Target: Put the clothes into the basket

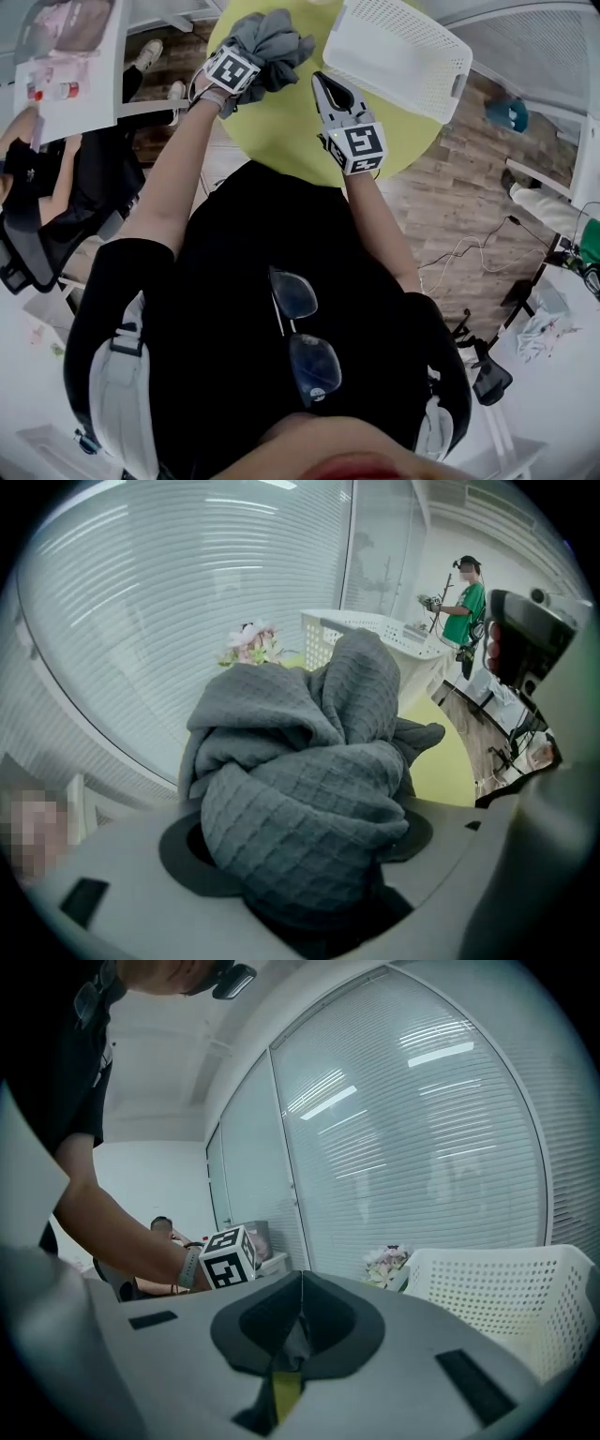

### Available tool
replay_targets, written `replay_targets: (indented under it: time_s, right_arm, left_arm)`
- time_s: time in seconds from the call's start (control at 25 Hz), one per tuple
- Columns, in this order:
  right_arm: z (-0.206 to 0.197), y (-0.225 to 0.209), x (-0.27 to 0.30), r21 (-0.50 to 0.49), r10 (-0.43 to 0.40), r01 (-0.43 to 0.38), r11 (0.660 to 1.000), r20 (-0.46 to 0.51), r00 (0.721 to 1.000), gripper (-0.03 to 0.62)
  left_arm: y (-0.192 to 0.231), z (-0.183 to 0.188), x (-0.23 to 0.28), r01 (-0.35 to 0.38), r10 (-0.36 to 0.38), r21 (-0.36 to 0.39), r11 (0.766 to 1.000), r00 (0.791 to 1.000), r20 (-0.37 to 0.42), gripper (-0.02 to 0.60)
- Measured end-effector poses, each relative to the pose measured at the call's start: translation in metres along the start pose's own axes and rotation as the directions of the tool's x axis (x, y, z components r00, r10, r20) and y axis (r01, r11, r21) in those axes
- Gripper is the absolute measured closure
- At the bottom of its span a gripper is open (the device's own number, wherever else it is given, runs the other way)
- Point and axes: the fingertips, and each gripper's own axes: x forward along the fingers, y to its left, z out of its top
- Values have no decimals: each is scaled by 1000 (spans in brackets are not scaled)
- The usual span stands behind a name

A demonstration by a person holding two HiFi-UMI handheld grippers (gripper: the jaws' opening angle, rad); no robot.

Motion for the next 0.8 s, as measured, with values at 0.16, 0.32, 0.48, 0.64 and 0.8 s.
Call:
replay_targets:
  time_s: [0.16,0.32,0.48,0.64,0.8]
  right_arm:
    - [14,1,3,-15,21,-20,1000,23,1000,568]
    - [31,4,7,-34,41,-40,999,41,998,568]
    - [56,5,4,-56,45,-40,998,81,996,569]
    - [80,1,-5,-101,26,-14,995,123,992,568]
    - [98,-12,-19,-145,-23,47,988,164,986,568]
  left_arm:
    - [-5,20,-32,20,-22,63,998,999,29,202]
    - [-7,30,-56,11,-14,145,989,1000,20,201]
    - [-18,49,-83,12,-14,241,970,1000,4,202]
    - [-27,76,-111,-16,7,330,944,1000,27,202]
    - [-39,108,-131,-18,-7,383,924,998,64,201]
